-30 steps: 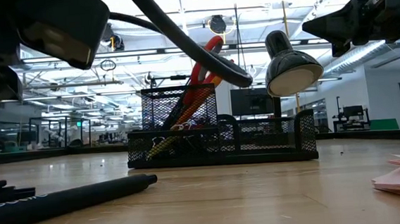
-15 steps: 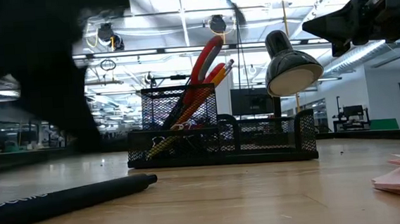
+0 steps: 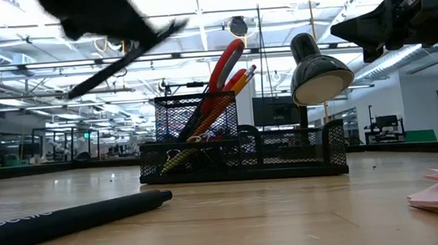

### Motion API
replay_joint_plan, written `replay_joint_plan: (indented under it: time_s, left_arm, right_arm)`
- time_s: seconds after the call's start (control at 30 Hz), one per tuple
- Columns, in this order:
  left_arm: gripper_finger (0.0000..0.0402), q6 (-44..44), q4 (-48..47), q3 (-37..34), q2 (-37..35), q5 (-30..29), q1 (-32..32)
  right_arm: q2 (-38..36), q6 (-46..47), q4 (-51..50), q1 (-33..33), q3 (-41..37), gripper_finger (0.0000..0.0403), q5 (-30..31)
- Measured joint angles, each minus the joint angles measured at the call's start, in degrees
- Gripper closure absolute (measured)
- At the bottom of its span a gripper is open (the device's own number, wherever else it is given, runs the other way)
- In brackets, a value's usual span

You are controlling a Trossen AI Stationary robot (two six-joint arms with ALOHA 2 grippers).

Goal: Pick and place office supplies into organizer
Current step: Put the black pen into the black desk organizer

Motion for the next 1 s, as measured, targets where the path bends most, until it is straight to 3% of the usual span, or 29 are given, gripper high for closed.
replay_joint_plan:
  time_s: [0.2,0.3,0.53,0.7,0.9,1.0]
  left_arm:
    - [0.0385,27.65,37.76,-15.26,-9.45,10.54,4.89]
    - [0.0392,33.67,47.6,-19.3,-12.45,15.36,8.88]
    - [0.0384,36.75,51.44,-21.51,-13.08,30.57,20.18]
    - [0.0389,38.85,51.47,-21.52,-12.55,38.27,25.61]
    - [0.039,41.46,51.86,-22.85,-12.58,43.16,27.61]
    - [0.0381,41.74,57.25,-25.73,-12.56,43.32,28.26]
  right_arm:
    - [0.1,-0.2,-0.04,-0.02,0.02,0.0401,0.04]
    - [0.1,-0.2,-0.05,-0.02,0.01,0.0401,0.05]
    - [0.1,-0.16,-0.01,-0.02,0.01,0.0401,0.25]
    - [0.1,-1.04,0.71,-0.11,0.01,0.0401,0.35]
    - [0.1,-1.97,1.32,-0.11,0.01,0.0401,0.4]
    - [0.1,-1.99,1.31,-0.12,-0.01,0.0401,0.42]
